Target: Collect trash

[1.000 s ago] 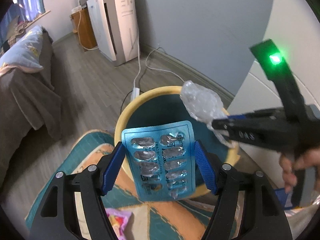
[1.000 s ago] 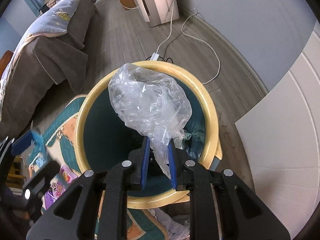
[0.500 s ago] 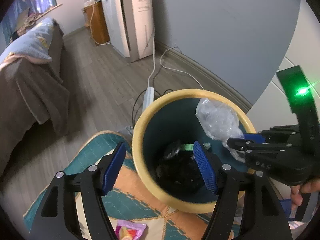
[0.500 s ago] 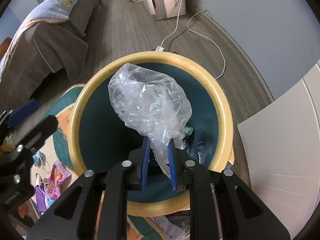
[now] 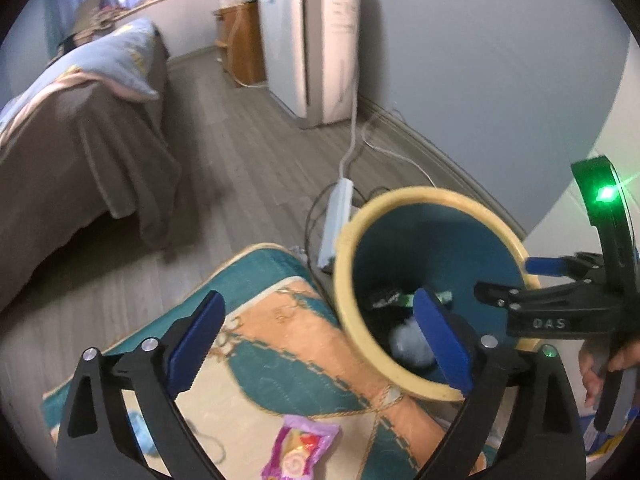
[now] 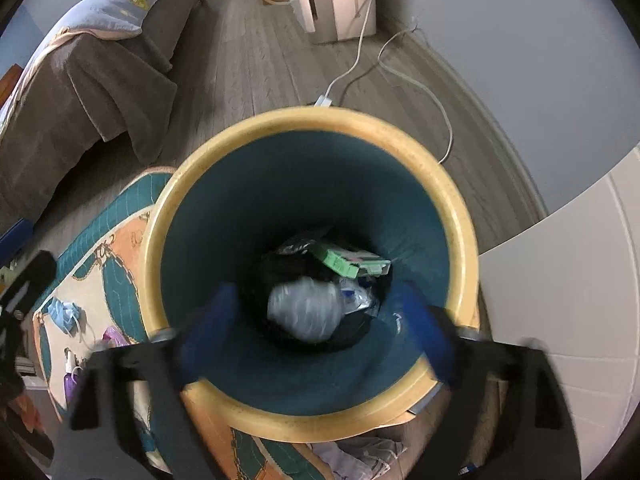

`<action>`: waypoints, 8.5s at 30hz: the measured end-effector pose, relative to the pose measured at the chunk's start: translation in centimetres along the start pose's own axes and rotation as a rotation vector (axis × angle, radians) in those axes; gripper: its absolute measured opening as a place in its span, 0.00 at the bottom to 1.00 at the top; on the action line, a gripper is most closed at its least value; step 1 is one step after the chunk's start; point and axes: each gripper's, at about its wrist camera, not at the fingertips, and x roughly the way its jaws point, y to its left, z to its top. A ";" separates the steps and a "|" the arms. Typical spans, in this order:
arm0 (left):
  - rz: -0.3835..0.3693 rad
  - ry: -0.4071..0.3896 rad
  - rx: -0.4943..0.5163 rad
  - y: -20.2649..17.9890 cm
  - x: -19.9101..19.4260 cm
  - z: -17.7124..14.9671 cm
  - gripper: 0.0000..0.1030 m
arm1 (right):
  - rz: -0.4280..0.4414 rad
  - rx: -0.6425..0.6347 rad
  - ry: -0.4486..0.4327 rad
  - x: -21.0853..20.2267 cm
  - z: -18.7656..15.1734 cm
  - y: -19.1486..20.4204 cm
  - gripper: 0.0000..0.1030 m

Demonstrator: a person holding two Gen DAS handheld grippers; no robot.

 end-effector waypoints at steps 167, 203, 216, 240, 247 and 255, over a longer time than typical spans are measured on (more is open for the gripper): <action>0.040 -0.143 -0.005 2.5 -11.7 -9.2 0.32 | 0.110 -0.274 -0.187 -9.3 -2.2 10.5 0.05; -0.162 -0.009 0.034 -4.5 -0.9 -4.3 0.32 | -0.001 -0.033 -0.012 -3.2 0.0 -0.5 0.05; -0.094 -0.060 0.127 -6.2 1.3 -1.8 0.39 | -0.091 -0.043 -0.066 -3.7 0.2 0.1 0.30; 0.183 -0.090 -0.092 7.1 -10.6 -10.3 0.95 | 0.027 -0.228 -0.160 -7.0 -0.2 8.8 0.94; 0.220 -0.085 -0.282 12.1 -16.0 -14.2 0.95 | 0.067 -0.272 -0.165 -8.5 -2.4 12.2 0.94; 0.245 -0.097 -0.350 13.2 -19.0 -18.4 0.95 | 0.044 -0.418 -0.189 -10.2 -6.8 17.7 0.94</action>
